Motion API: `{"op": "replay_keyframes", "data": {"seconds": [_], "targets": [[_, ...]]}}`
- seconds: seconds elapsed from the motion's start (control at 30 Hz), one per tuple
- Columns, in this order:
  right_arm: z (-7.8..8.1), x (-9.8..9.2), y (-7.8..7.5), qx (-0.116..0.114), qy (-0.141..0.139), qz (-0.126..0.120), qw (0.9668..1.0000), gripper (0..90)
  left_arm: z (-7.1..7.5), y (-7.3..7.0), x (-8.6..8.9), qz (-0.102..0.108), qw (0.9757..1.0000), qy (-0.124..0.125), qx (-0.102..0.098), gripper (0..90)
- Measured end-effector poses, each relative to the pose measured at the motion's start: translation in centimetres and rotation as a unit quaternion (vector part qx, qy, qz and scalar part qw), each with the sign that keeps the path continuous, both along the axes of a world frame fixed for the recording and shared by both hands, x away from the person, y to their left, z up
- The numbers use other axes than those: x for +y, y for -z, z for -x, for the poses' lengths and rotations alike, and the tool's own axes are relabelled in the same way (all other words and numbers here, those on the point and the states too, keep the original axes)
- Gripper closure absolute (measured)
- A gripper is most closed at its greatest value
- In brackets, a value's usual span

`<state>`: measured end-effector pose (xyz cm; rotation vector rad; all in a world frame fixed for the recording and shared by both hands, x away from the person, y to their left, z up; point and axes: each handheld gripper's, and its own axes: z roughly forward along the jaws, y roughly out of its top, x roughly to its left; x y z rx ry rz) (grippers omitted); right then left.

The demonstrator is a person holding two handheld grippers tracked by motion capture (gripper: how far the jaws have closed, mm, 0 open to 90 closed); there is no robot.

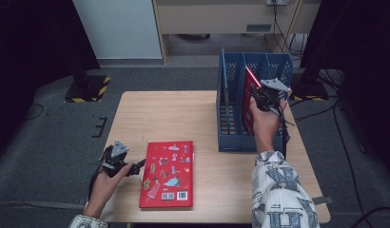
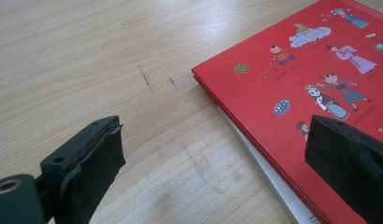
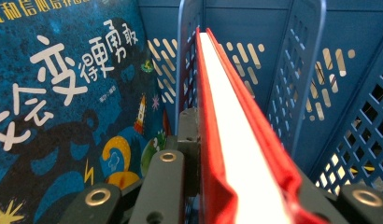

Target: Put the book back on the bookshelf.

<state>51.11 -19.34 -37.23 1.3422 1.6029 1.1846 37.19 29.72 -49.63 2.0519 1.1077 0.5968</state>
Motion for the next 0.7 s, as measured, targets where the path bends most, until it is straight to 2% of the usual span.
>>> {"op": "replay_keyframes", "data": {"seconds": [0.7], "targets": [[1.6,-1.0,0.2,0.003,-0.003,-0.009,1.0,78.1,0.0,-0.1,-0.3,-0.004,1.0,0.005,-0.001,3.7]]}}
